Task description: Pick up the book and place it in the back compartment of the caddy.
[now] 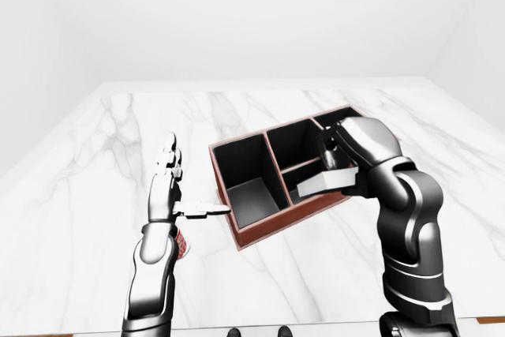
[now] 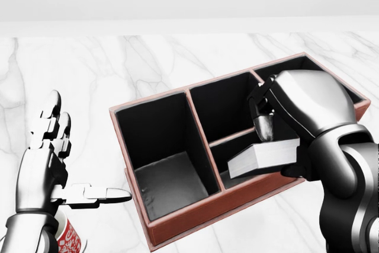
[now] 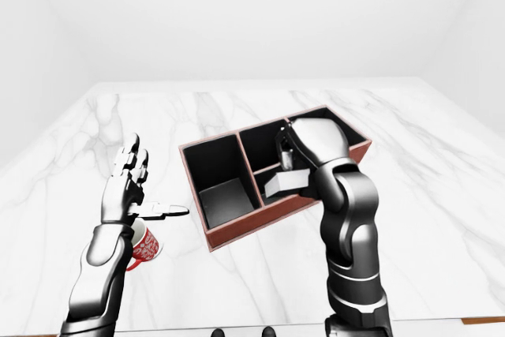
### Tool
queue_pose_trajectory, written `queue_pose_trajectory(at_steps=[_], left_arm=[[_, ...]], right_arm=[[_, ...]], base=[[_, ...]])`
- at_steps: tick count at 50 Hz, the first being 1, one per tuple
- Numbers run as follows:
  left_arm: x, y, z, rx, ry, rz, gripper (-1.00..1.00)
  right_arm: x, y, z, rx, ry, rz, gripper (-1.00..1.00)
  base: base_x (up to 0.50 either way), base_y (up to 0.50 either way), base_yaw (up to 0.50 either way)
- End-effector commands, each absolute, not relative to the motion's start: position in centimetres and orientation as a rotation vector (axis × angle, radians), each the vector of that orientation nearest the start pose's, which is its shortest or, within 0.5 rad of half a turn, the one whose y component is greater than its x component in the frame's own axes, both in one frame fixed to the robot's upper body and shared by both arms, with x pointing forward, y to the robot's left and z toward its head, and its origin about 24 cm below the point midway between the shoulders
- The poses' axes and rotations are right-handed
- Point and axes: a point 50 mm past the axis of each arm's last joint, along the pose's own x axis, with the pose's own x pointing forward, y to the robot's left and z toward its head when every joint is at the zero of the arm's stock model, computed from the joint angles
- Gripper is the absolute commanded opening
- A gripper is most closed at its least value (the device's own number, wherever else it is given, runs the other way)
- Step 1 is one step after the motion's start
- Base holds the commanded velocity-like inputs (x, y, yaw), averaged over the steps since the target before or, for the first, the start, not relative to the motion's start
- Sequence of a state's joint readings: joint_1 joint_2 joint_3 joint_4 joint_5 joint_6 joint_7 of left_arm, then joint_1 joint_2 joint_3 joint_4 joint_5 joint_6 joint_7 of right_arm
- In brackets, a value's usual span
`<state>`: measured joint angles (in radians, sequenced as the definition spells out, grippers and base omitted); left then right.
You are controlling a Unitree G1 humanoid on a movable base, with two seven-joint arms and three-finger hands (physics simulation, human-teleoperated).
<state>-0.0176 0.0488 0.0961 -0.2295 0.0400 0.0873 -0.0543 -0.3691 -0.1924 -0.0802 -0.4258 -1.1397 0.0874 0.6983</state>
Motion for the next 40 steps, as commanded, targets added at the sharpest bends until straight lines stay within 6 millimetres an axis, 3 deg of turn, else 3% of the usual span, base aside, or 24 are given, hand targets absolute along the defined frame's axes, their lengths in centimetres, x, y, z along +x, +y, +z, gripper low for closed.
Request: queue_pose_trajectory(at_steps=[1, 27, 40], left_arm=[[25.4, 17.6, 9.1, 0.098, -0.154, 0.041, 1.00], [25.3, 17.6, 9.4, 0.101, -0.165, 0.042, 1.00], [25.3, 17.5, 9.3, 0.102, -0.160, 0.039, 1.00]], right_arm=[[28.1, -15.5, 20.8, -1.372, -0.215, 0.087, -1.00], [31.2, -14.9, 20.9, -1.372, -0.195, 0.115, -1.00], [31.7, -14.8, 21.0, -1.369, -0.197, 0.113, -1.00]], base=[[0.00, 0.00, 0.00], [0.00, 0.00, 0.00], [0.00, 0.00, 0.00]])
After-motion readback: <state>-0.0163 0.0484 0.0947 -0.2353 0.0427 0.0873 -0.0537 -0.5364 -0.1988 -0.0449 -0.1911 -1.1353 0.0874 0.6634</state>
